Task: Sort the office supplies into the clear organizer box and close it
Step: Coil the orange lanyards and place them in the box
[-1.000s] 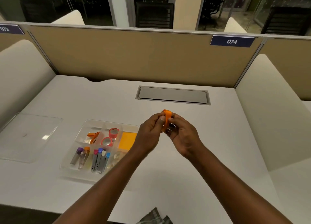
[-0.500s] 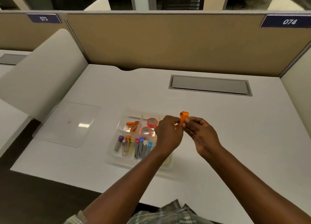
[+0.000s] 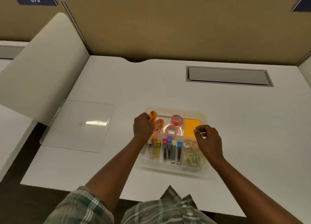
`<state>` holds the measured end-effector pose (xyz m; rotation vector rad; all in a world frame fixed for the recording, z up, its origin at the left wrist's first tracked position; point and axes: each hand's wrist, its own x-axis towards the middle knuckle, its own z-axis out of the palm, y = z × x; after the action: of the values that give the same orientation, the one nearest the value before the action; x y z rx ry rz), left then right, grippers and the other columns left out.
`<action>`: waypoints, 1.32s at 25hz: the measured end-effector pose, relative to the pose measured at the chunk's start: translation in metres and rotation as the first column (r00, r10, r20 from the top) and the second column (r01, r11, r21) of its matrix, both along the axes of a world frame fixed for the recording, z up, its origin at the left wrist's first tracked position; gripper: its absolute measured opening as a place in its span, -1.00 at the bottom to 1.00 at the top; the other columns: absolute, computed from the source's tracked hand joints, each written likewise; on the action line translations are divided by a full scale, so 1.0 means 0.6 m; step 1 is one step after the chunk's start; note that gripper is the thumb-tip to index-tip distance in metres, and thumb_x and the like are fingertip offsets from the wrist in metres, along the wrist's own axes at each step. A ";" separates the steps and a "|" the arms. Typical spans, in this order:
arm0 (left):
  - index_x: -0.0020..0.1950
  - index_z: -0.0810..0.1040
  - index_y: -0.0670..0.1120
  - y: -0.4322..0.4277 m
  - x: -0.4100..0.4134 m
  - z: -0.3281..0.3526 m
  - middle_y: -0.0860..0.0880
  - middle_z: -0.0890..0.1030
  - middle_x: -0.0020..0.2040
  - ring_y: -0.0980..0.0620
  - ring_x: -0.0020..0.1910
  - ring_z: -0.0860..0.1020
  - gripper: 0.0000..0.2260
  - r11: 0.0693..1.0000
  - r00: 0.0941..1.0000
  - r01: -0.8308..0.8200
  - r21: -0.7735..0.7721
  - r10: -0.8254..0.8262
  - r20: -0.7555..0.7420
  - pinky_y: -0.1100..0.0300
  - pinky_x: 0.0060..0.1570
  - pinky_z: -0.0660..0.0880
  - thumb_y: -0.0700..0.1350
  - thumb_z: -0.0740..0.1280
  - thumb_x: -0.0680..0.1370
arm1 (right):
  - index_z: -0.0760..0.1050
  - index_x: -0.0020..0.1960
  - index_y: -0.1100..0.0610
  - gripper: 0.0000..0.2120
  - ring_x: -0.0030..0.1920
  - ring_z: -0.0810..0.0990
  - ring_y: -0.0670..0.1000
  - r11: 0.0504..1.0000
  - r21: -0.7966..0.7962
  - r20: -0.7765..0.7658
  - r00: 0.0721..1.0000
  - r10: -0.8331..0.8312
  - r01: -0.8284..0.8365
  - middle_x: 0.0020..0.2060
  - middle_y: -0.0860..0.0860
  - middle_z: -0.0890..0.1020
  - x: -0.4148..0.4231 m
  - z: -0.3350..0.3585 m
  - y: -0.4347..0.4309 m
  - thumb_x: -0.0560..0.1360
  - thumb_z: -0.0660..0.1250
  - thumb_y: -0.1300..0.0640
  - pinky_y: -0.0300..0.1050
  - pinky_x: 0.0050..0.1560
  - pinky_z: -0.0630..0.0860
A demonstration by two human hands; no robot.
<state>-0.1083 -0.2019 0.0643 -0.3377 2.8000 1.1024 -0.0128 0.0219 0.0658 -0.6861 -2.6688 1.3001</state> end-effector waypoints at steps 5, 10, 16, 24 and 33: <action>-0.17 0.55 -0.15 -0.003 -0.015 -0.047 -0.05 0.57 -0.27 0.00 -0.27 0.53 -0.89 0.999 0.998 0.029 0.015 -0.030 0.058 0.26 -0.36 0.35 -0.16 0.37 0.53 | 0.53 0.22 0.11 -0.67 0.16 0.53 0.15 0.965 0.261 0.030 0.999 -0.031 0.023 0.13 0.13 0.59 0.029 -0.044 0.022 0.50 0.43 0.05 -0.09 0.09 0.38; 0.22 0.57 -0.15 -0.013 -0.003 -0.050 -0.12 0.61 0.13 -0.07 0.08 0.57 -0.72 0.984 0.979 0.177 -0.024 -0.179 -0.096 0.17 0.04 0.49 -0.05 0.36 0.56 | 0.25 0.51 0.14 -0.41 0.33 0.48 0.20 0.984 0.177 0.218 0.975 -0.050 0.011 0.36 0.19 0.47 0.039 -0.058 0.022 0.56 0.34 0.01 0.12 0.26 0.50; 0.58 0.12 -0.08 -0.065 0.051 -0.096 -0.14 0.40 0.44 -0.16 0.38 0.41 -0.45 0.977 0.983 0.182 -0.112 -0.183 0.005 -0.09 0.27 0.45 0.03 0.21 0.64 | 0.05 0.60 0.18 -0.40 0.07 0.62 0.27 0.974 0.218 0.276 0.961 -0.003 -0.060 0.15 0.24 0.61 0.033 -0.065 0.009 0.62 0.19 0.25 0.08 0.08 0.55; 0.62 -0.15 -0.04 -0.057 0.084 -0.116 -0.11 -0.13 0.63 -0.15 0.60 -0.14 -0.28 0.892 0.919 0.334 -0.304 -0.379 -0.104 -0.15 0.54 -0.07 0.25 0.10 0.62 | -0.14 0.62 0.06 -0.25 0.56 0.07 0.31 0.835 0.509 0.253 0.964 0.086 -0.208 0.60 0.20 0.02 0.035 -0.085 -0.011 0.61 0.14 -0.18 0.26 0.50 0.12; 0.62 -0.13 -0.03 -0.050 0.114 -0.137 -0.12 -0.19 0.62 -0.14 0.59 -0.24 -0.22 0.793 0.844 0.453 -0.408 -0.529 -0.092 -0.15 0.54 -0.17 0.37 0.05 0.57 | -0.18 0.62 -0.04 -0.22 0.58 -0.30 0.21 0.722 0.563 0.339 0.909 0.241 -0.402 0.60 0.11 -0.22 0.067 -0.123 -0.089 0.56 -0.03 -0.39 0.35 0.52 -0.18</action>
<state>-0.0402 -0.2319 -0.0178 0.4983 2.9909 0.5059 0.0271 -0.0313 -0.0081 -0.2961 -3.2432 0.2788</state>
